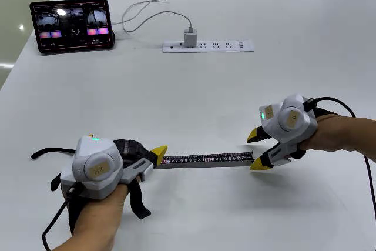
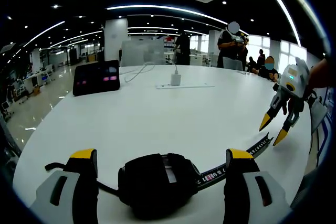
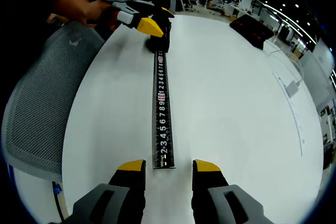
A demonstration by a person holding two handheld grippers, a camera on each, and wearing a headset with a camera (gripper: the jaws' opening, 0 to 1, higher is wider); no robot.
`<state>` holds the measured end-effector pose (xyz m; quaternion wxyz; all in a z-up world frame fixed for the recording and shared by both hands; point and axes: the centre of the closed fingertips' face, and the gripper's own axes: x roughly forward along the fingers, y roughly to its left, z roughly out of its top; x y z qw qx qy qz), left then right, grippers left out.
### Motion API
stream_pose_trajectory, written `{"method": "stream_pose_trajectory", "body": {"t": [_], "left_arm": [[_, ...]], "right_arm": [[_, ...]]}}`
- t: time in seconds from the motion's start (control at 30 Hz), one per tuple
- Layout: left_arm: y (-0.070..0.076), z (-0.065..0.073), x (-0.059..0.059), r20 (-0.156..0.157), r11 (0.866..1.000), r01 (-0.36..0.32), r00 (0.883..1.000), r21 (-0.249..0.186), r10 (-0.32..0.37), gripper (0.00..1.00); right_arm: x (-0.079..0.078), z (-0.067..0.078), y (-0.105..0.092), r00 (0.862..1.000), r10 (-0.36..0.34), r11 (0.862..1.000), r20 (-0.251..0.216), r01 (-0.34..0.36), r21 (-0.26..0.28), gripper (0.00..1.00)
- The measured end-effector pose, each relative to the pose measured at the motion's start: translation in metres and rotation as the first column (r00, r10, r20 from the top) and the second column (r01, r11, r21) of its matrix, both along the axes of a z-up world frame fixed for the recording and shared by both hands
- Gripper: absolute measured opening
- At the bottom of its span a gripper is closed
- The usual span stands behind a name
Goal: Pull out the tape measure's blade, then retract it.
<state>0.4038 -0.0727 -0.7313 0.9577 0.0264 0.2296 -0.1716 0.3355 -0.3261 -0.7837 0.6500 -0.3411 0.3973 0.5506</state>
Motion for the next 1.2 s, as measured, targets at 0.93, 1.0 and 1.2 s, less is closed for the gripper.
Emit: {"method": "stream_pose_trajectory", "body": {"t": [0.93,1.0,1.2], "left_arm": [[0.0025,-0.0045,-0.0016,-0.004,1.000,-0.010,1.000,-0.005,0.010,0.94],[0.0021,-0.0075,-0.0032,-0.021,1.000,-0.006,1.000,-0.009,0.006,0.91],[0.0001,-0.0084,-0.0041,-0.026,1.000,-0.001,1.000,-0.011,0.000,0.83]], "right_arm": [[-0.0063,-0.0089,0.0020,0.999,0.020,1.000,-0.031,-0.020,-0.013,0.10],[-0.0060,-0.0091,0.0022,0.999,0.011,1.000,-0.030,-0.012,-0.024,0.10],[-0.0062,-0.0091,0.0025,0.999,-0.010,1.000,-0.038,0.009,-0.028,0.10]]}}
